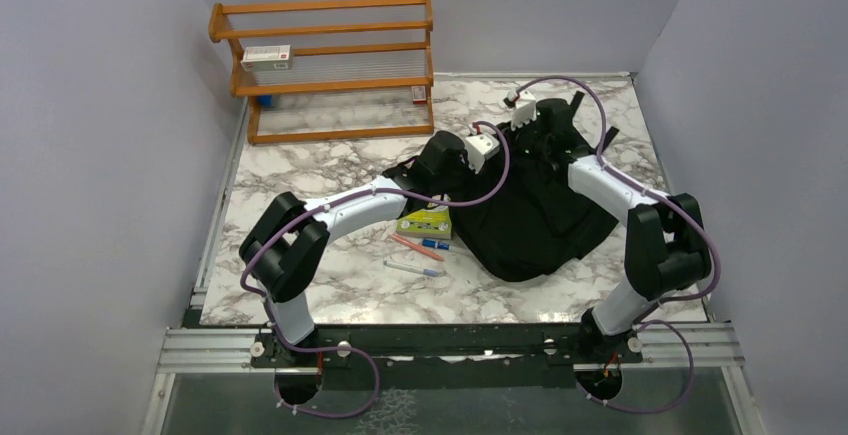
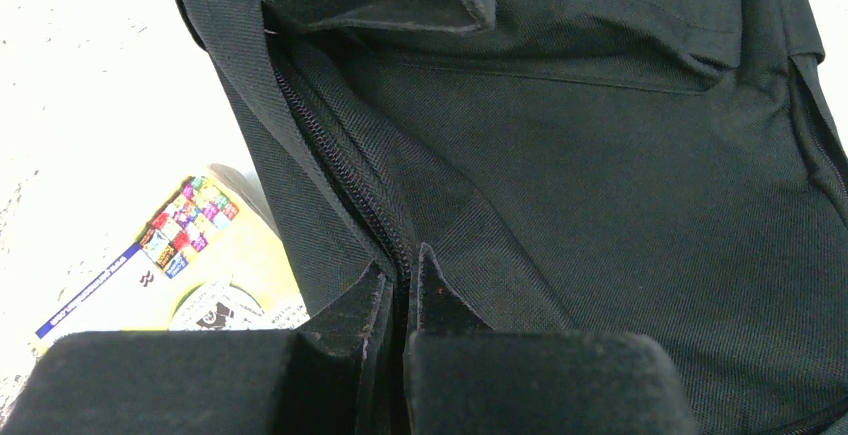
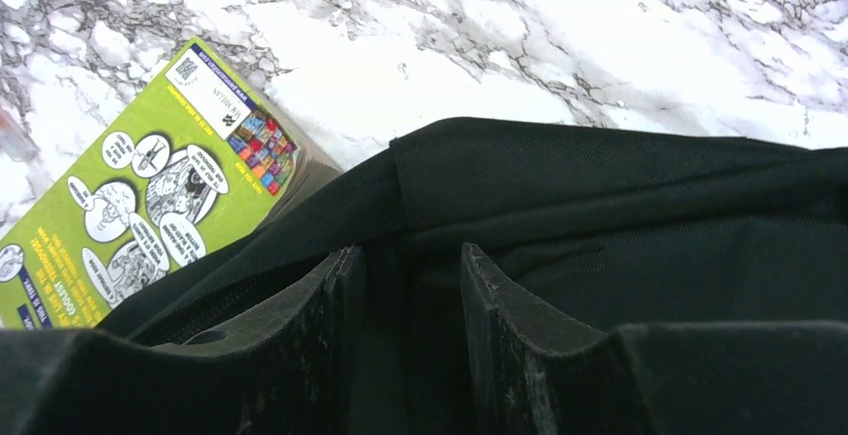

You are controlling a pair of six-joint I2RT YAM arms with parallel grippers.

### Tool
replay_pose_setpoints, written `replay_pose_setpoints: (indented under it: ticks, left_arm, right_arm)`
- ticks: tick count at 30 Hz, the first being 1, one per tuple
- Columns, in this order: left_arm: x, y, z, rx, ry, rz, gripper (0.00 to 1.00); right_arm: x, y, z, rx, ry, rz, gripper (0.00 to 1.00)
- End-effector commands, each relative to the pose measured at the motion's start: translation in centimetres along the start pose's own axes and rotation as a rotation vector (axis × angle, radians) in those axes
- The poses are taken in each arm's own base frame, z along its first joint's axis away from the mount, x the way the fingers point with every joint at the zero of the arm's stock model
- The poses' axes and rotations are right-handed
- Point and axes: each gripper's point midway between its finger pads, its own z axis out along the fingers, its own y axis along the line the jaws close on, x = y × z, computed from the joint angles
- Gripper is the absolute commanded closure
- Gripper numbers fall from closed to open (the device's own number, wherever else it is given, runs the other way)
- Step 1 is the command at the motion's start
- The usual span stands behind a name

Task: Pack the student bag
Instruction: Unzip the student bag at the center of the board.

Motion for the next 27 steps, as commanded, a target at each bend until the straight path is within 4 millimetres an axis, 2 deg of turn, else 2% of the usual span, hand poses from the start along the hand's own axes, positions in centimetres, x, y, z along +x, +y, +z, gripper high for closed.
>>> replay_pose_setpoints:
  ticks: [1,5,11,20,27]
  left_arm:
    - [-2.6,-0.2,-0.1,0.002,-0.062,0.018,1.0]
    - [-2.6,-0.1,0.0,0.0,-0.06,0.019,1.0]
    - [-2.5,0.0,0.1,-0.005,-0.053,0.02,1.0]
    - [-2.3,0.0,0.4,-0.007,-0.045,0.019,1.0]
    - [-2.3,0.0,0.4,-0.007,-0.045,0.02,1.0]
  right_arm:
    - [-1.3,-0.4,0.9,-0.017,-0.023,-0.061,0.57]
    - [-0.5,-0.2,1.6,-0.04,0.004,-0.062,0.58]
    - [1.2,0.6,1.4,-0.088,0.053,-0.056,0.56]
    - [0.6,1.0,-0.8,-0.067,0.021,-0.069,0.54]
    - [1.2,1.7,-0.6,-0.119,0.039,-0.081,0.54]
